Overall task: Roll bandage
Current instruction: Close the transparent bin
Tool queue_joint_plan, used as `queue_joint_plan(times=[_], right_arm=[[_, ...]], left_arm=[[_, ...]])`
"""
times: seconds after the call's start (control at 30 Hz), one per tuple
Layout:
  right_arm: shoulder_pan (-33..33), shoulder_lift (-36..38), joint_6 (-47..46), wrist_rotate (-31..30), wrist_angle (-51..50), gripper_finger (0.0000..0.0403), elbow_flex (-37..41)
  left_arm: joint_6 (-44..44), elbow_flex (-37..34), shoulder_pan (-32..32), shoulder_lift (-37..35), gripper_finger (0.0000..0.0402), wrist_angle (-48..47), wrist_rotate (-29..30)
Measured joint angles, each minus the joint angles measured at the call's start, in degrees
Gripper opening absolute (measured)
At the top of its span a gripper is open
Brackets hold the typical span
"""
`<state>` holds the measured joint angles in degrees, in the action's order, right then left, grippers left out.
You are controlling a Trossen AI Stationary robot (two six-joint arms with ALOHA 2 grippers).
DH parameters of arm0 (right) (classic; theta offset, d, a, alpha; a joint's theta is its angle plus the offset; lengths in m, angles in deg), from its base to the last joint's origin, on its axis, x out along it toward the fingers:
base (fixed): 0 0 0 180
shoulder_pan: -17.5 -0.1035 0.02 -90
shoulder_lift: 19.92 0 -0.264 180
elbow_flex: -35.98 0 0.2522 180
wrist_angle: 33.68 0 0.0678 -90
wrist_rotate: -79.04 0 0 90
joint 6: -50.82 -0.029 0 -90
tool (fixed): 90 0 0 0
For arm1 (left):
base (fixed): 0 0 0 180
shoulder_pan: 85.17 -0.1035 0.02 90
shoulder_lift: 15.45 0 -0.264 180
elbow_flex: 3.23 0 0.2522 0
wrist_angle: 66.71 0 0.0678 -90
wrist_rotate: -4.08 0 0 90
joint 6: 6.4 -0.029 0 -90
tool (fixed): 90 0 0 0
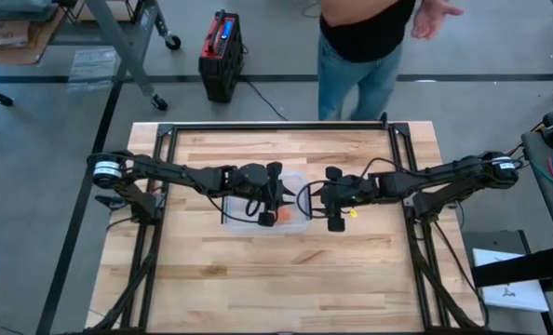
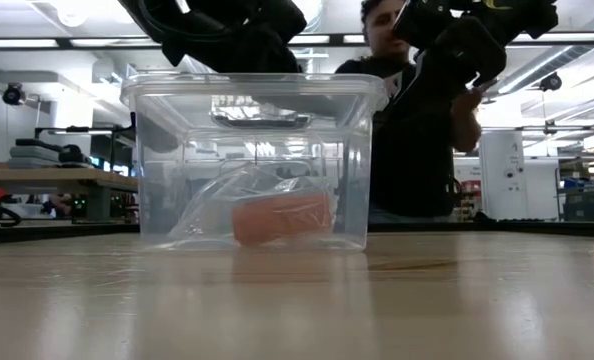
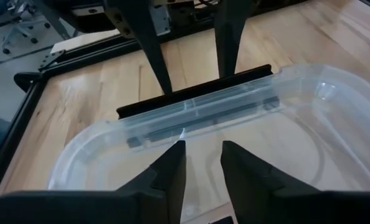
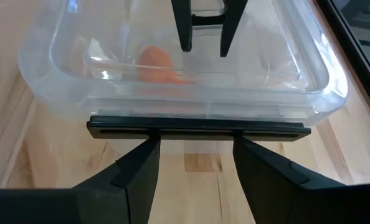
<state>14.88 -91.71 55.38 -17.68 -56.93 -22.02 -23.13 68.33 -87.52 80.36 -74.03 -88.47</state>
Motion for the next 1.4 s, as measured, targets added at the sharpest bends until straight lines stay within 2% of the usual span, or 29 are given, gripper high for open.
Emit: queue_joint_plan(times=[0.2,0.77,1.17,1.4], right_arm=[[-0.1,0.0,0.0,2.6,-0.3,0.0199,-1.5],[-0.5,0.1,-3.6,2.2,-3.2,0.0199,-1.2],[-0.5,-1.4,-3.7,2.2,-3.8,0.0199,-0.8],[-0.5,-1.4,-3.5,2.2,-3.5,0.0199,-0.8]], left_arm=[[-0.3,-0.1,0.0,0.0,0.0084,-0.2,-1.2],[-2.8,2.1,0.1,-3.4,0.0096,-1.3,-0.5],[-0.4,2.5,1.1,1.6,0.0077,4.5,-1.3],[-3.5,6.7,1.2,1.0,0.0086,-3.4,-0.6]])
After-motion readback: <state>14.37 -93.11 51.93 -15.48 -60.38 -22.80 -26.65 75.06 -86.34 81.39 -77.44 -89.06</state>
